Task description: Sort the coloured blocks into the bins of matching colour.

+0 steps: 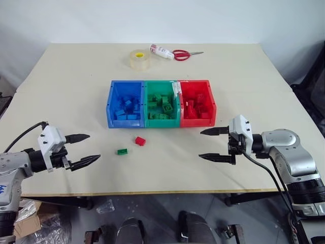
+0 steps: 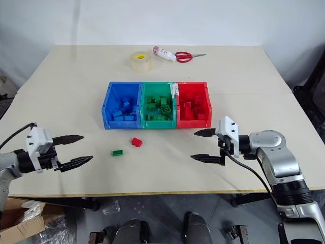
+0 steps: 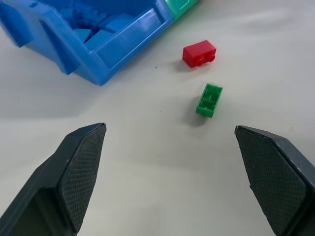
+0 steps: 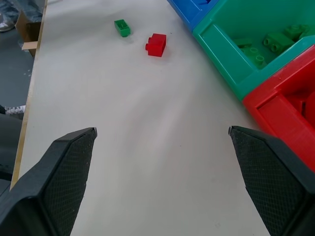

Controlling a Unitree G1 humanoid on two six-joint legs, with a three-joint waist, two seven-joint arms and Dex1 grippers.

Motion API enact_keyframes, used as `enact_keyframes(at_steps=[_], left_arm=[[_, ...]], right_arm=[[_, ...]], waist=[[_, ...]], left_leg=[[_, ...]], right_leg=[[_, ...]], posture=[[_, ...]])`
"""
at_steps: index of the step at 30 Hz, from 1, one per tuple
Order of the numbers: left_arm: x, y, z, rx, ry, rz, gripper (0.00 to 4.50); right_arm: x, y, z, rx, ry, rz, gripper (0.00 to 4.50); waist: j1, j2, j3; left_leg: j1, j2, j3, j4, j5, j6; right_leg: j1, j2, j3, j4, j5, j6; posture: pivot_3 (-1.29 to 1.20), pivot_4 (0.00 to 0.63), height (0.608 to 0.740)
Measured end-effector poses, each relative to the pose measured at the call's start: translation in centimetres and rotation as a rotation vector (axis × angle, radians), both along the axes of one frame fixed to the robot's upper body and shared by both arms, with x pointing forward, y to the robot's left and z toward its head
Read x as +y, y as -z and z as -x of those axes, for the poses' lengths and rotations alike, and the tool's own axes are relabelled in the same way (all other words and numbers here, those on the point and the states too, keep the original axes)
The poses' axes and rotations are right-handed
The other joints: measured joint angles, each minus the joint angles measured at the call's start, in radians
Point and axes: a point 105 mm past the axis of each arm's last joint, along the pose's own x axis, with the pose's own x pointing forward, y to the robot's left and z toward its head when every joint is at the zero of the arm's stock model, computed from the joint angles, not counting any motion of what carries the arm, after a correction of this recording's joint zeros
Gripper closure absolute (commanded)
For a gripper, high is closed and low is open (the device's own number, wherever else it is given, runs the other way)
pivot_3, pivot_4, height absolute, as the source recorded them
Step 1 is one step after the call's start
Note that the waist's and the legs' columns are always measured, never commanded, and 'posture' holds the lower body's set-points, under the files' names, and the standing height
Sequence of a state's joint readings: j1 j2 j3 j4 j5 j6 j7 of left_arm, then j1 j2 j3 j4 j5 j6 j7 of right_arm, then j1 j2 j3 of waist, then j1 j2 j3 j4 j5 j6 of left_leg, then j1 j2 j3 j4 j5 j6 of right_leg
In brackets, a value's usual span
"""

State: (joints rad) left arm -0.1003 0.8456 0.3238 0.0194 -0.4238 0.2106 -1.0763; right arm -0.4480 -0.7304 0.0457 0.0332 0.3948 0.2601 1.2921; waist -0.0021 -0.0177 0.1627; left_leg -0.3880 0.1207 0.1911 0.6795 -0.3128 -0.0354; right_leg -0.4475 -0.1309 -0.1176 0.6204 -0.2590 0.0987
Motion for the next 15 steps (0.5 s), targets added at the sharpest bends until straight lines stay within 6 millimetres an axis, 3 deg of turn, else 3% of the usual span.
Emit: enact_keyframes(at_steps=[7, 11, 15], left_arm=[[-6.8, 0.8, -2.1, 0.004, 0.107, 0.007, 0.05], [-9.3, 1.9, -3.0, 0.021, 0.141, -0.05, 0.05], [-10.4, 2.9, -4.4, 0.041, 0.139, -0.097, 0.05]], right_arm=[[0.2, -0.1, 0.0, -0.013, 0.015, -0.007, 0.0], [-0.1, 0.5, 0.3, -0.003, 0.036, -0.009, 0.0], [0.1, 0.6, 0.6, -0.013, 0.042, -0.01, 0.0]], waist=[[-0.001, 0.0, 0.0], [-0.001, 0.0, 0.0], [0.0, 0.0, 0.0]], left_leg=[[0.0, 0.0, 0.0, 0.001, 0.0, 0.0], [0.0, 0.0, 0.0, 0.001, 0.0, 0.0], [0.0, 0.0, 0.0, 0.002, 0.0, 0.0]], right_leg=[[0.0, 0.0, 0.0, 0.0, 0.0, 0.0], [0.0, 0.0, 0.0, 0.0, 0.0, 0.0], [0.0, 0.0, 0.0, 0.0, 0.0, 0.0]], posture=[[0.0, 0.15, 0.74], [0.0, 0.15, 0.74], [0.0, 0.15, 0.74]])
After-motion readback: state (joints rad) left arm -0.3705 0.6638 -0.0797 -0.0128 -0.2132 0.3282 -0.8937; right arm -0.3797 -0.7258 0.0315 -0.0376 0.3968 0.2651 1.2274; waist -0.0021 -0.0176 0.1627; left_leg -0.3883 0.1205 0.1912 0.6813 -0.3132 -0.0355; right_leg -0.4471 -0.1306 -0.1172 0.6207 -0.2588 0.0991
